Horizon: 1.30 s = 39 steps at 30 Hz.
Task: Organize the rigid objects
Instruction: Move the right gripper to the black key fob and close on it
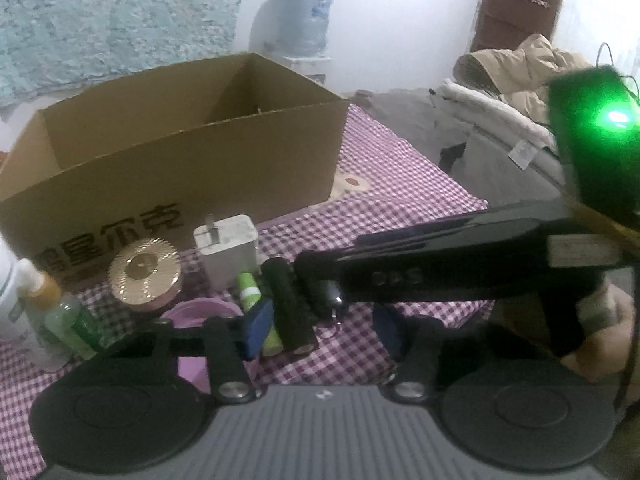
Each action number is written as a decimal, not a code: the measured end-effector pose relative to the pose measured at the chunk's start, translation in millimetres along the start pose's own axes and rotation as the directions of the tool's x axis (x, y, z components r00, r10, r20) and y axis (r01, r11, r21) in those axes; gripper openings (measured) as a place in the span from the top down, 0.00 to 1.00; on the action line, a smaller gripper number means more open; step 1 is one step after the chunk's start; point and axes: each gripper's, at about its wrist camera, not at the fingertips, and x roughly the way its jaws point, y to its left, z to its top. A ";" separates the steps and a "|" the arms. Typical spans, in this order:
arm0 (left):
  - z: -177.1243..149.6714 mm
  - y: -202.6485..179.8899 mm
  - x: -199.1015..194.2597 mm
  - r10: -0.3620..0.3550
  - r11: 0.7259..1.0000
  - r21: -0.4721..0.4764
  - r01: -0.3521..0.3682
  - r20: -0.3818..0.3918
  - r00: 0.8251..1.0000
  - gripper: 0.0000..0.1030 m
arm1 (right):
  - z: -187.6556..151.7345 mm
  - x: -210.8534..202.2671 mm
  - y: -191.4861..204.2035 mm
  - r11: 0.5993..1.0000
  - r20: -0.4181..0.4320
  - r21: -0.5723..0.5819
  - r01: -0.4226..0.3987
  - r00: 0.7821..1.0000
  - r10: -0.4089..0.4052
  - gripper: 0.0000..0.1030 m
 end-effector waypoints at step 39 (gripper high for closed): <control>18.7 -25.8 64.7 0.030 0.996 0.084 -0.017 -0.159 0.987 0.50 | -7.2 34.7 -77.7 0.900 -0.073 0.357 -0.250 0.953 0.294 0.84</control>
